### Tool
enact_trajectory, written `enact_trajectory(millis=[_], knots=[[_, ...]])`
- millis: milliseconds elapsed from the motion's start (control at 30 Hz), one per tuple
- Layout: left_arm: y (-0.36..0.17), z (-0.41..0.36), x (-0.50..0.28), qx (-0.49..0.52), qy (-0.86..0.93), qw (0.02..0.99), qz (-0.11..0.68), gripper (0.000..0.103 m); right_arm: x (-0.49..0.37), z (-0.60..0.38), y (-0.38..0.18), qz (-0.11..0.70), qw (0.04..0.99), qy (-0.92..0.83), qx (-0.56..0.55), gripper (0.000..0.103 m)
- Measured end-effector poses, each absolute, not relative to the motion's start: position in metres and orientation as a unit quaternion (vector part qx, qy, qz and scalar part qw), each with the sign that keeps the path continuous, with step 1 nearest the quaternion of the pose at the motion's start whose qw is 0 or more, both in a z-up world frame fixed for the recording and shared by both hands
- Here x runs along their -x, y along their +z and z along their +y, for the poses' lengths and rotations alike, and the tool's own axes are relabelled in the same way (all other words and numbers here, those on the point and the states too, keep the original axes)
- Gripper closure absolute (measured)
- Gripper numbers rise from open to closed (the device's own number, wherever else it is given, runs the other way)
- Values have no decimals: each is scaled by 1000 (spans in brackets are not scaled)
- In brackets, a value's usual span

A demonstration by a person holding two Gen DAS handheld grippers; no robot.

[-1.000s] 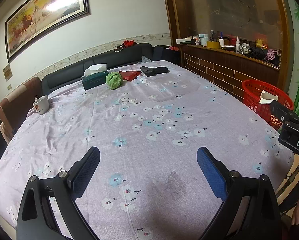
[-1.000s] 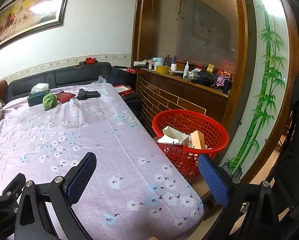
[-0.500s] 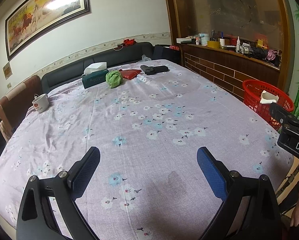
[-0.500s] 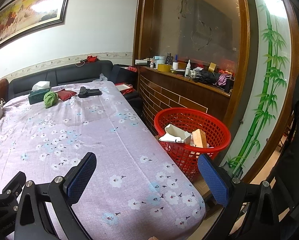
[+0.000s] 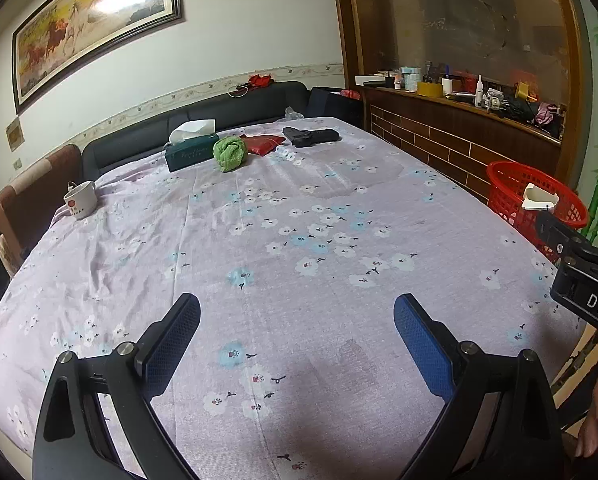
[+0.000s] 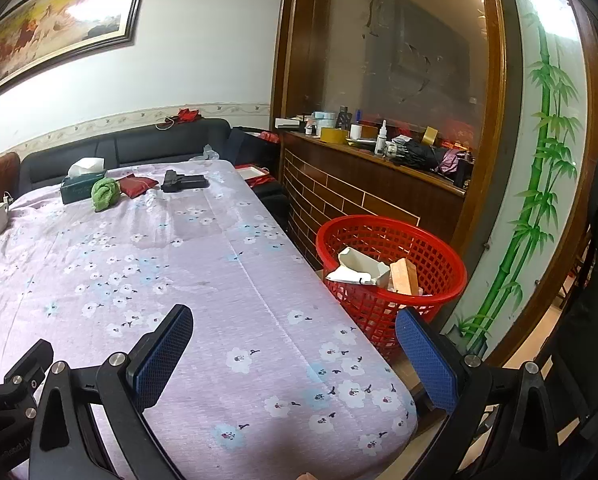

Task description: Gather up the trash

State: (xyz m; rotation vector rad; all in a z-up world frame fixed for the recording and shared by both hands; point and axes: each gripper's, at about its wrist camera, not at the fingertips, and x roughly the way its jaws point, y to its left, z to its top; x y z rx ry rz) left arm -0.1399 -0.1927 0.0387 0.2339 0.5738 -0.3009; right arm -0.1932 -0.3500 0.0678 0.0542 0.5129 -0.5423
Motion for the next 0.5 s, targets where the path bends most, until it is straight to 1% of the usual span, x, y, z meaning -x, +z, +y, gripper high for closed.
enact_trajectory(millis=[233,333,500], knots=[[42,-174,124,-105,-126,941,295,6,176,-338,68,259,935,-240,-14,1],[48,-147,104,-82,-100,942,308,6,150,-329,65,297,935,-193,-25,1],[43,-93,62,-65,-45,924,374,6,91,-295,50,369,923,-109,-28,1]])
